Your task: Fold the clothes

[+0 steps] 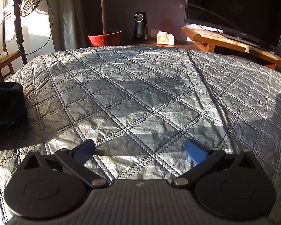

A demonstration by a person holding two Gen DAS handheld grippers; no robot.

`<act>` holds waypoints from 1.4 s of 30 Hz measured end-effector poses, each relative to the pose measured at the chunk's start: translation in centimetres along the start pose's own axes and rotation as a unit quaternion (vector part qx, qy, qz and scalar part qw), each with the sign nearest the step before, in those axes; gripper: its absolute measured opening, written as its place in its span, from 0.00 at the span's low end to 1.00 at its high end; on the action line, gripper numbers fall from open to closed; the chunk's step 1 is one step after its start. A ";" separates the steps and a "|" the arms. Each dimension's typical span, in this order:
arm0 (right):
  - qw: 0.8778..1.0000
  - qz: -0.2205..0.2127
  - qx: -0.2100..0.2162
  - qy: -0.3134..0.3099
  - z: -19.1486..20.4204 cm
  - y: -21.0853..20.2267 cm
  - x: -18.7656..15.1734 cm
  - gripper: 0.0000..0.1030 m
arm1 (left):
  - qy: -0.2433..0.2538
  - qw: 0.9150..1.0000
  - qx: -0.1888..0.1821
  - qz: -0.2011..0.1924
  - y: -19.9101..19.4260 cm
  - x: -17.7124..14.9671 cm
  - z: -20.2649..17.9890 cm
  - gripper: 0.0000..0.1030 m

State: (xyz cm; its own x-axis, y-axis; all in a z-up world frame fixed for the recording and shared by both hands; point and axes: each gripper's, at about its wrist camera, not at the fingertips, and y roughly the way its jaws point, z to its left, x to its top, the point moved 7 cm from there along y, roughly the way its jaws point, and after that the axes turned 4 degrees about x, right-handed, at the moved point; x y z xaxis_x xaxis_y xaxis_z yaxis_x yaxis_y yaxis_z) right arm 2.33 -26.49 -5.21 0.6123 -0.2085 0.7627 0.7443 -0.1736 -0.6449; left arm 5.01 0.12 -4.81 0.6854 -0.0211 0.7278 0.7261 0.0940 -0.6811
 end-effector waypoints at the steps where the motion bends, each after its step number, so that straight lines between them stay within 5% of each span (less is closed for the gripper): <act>1: 1.000 0.000 0.000 0.000 0.0 0.0 0.0 1.00 | -0.001 1.000 0.000 -0.002 0.0 0.0 0.0 1.00; 42: 0.999 0.002 0.037 -0.030 0.9 1.0 0.8 1.00 | 0.000 1.000 -0.017 -0.024 0.1 0.0 0.7 1.00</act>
State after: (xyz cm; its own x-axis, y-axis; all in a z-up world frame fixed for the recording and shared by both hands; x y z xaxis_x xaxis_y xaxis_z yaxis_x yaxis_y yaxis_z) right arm 3.79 -25.92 -5.21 0.6293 -0.1500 0.7625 0.7577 -0.0997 -0.6449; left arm 5.04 0.81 -4.84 0.6501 -0.0254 0.7594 0.7594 0.0580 -0.6481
